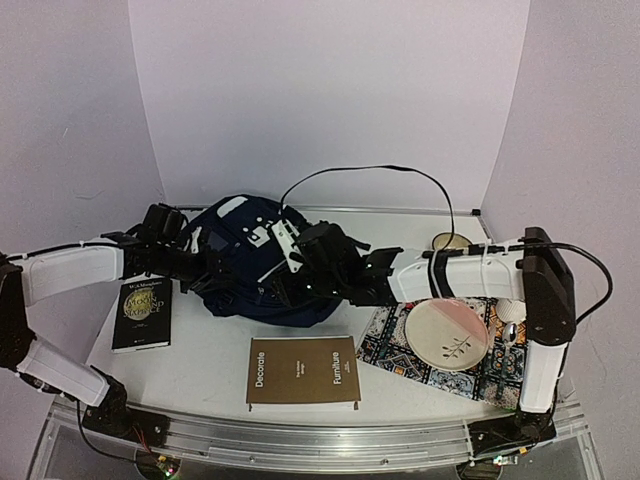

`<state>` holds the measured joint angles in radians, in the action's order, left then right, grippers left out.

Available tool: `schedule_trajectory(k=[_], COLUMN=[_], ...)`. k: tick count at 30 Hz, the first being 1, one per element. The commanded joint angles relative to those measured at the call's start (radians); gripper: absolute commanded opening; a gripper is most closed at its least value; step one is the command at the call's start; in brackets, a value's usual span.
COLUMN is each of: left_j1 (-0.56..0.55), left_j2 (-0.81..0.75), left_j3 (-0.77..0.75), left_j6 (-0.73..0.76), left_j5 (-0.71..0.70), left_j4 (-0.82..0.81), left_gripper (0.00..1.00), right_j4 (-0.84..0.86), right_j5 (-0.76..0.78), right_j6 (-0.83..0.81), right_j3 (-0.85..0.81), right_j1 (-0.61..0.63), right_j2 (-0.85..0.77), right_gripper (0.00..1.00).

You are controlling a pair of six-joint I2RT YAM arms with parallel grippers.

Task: Pack the student bag
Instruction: Adjust the upper front pocket of the student bag.

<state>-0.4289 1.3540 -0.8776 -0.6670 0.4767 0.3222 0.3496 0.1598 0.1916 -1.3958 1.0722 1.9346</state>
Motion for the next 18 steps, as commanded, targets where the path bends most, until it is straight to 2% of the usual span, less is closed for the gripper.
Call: schedule_trajectory(k=[1,10,15,18], left_j1=[-0.004,-0.060,-0.075,-0.080], left_j2=[-0.037,0.091,0.145,0.174], left_j3=[0.087,0.092,0.090,0.090], left_j6=[-0.128,-0.159,-0.168,-0.175], left_j5=[-0.011,0.037,0.007,0.009], left_j4=[-0.177,-0.312,-0.353,-0.376], left_gripper=[0.37,0.36,0.24,0.23], right_j4=[-0.016,0.036,0.050,0.054], right_j5=[-0.058,-0.091,-0.070,-0.076], right_j6=[0.232,0.426,0.459,0.459], right_j3=[-0.067,-0.127,-0.118,-0.126], right_j1=[0.010,0.026,0.029,0.029], right_j2=[0.054,0.164,0.181,0.191], right_gripper=[0.42,0.36,0.31,0.30])
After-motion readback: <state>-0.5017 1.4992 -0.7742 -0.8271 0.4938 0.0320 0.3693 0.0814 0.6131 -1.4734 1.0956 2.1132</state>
